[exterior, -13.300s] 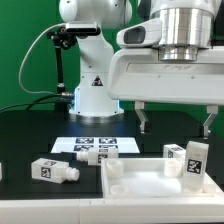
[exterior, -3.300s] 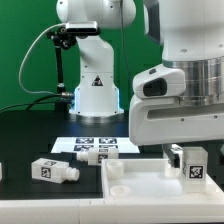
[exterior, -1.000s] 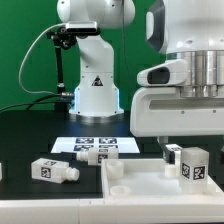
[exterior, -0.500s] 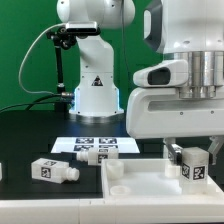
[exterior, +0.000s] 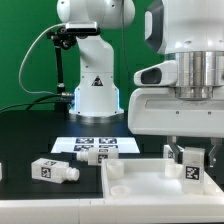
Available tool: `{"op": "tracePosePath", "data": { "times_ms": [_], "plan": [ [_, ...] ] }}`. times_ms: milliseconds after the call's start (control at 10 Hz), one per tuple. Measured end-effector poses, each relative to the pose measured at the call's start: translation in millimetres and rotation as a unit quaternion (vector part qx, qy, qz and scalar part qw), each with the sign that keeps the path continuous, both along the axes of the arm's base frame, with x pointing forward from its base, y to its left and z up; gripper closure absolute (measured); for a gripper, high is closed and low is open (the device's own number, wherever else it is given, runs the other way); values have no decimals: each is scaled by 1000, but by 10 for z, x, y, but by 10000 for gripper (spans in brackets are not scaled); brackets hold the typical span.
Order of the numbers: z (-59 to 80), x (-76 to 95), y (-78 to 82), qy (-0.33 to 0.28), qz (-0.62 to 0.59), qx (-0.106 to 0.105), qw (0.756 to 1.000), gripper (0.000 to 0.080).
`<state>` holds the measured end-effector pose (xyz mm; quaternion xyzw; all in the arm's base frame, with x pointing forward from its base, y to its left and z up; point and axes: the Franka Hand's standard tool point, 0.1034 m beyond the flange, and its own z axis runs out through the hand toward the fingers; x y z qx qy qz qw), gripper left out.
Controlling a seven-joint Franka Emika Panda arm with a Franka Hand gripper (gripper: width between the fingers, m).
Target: Assemble one leg
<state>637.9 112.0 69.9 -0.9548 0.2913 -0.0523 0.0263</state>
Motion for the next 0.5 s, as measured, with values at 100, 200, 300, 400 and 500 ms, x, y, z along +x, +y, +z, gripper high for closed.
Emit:
{"op": "tracePosePath", "data": {
  "times_ms": [100, 200, 300, 400, 500],
  "plan": [
    [1, 14, -2, 6, -88, 10, 996, 515],
    [-2, 16, 9, 10, -185, 20, 982, 515],
    [-4, 19, 23, 11, -293, 30, 956, 515],
    [0, 18, 18, 7, -369, 40, 928, 515],
    [-1, 10, 17, 2, -369, 39, 928, 515]
  ]
}}
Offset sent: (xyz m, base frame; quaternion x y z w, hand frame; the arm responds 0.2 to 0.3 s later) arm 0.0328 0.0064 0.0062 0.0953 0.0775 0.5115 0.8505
